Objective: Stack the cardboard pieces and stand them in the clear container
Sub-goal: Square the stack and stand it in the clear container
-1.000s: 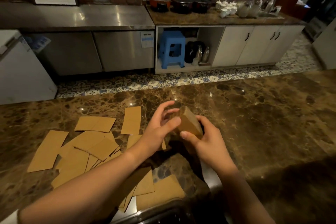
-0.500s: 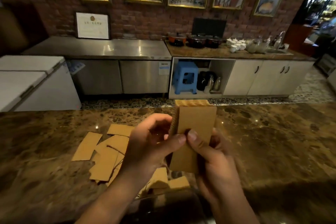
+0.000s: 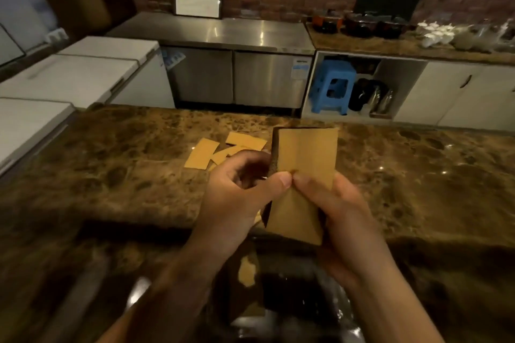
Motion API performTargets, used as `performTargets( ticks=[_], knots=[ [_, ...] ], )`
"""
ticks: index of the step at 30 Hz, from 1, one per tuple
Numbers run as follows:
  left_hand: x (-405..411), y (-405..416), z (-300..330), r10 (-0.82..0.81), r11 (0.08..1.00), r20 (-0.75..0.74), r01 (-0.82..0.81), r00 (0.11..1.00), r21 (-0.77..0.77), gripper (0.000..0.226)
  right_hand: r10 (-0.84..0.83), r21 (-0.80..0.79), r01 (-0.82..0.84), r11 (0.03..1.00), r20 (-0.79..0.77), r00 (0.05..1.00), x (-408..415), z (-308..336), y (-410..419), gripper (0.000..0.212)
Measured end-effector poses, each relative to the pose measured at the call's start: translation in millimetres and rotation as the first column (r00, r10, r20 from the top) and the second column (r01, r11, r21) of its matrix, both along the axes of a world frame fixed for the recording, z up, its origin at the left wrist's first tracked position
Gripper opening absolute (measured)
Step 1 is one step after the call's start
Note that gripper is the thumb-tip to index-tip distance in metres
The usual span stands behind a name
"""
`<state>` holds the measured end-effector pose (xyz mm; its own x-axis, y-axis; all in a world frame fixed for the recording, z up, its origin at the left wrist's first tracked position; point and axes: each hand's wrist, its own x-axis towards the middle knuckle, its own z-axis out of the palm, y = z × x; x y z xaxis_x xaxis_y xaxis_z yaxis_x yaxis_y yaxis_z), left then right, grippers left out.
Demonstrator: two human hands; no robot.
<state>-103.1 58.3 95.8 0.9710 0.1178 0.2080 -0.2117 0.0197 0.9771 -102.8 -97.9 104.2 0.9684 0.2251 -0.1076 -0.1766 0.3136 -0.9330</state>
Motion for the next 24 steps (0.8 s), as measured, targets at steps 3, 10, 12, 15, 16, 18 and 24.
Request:
performTargets(
  ticks=[3,10,12,15,16,18,24],
  knots=[
    [-20,15,-21,0.013,1.000,-0.189,-0.009,0.982,0.023,0.033,0.086,-0.075,-0.091,0.993,-0.060,0.994,-10,-18,6,0.049],
    [-60,70,-69,0.240,0.970,-0.284,-0.238,0.928,0.044,0.031,0.180,-0.503,-0.271,0.820,-0.222,0.958,-14,-59,-2,0.041],
    [-63,75,-85,0.251,0.957,-0.369,-0.287,0.895,-0.046,0.025,0.229,-0.567,-0.362,0.740,-0.293,0.928,-19,-74,5,0.034],
    [-68,66,-108,0.139,0.959,-0.451,-0.234,0.882,-0.162,0.015,0.178,-0.611,-0.428,0.666,-0.427,0.887,-19,-97,21,0.030],
    [-70,62,-115,0.107,0.954,-0.474,-0.225,0.874,-0.200,0.016,0.155,-0.641,-0.441,0.628,-0.453,0.878,-18,-103,26,0.031],
    [-72,56,-121,0.018,0.950,-0.507,-0.173,0.862,-0.261,0.036,0.144,-0.664,-0.458,0.590,-0.472,0.870,-15,-110,32,0.032],
    [-65,40,-118,-0.129,0.939,-0.574,-0.087,0.809,-0.334,0.063,0.168,-0.687,-0.390,0.613,-0.370,0.914,-13,-104,41,0.055]
  ],
)
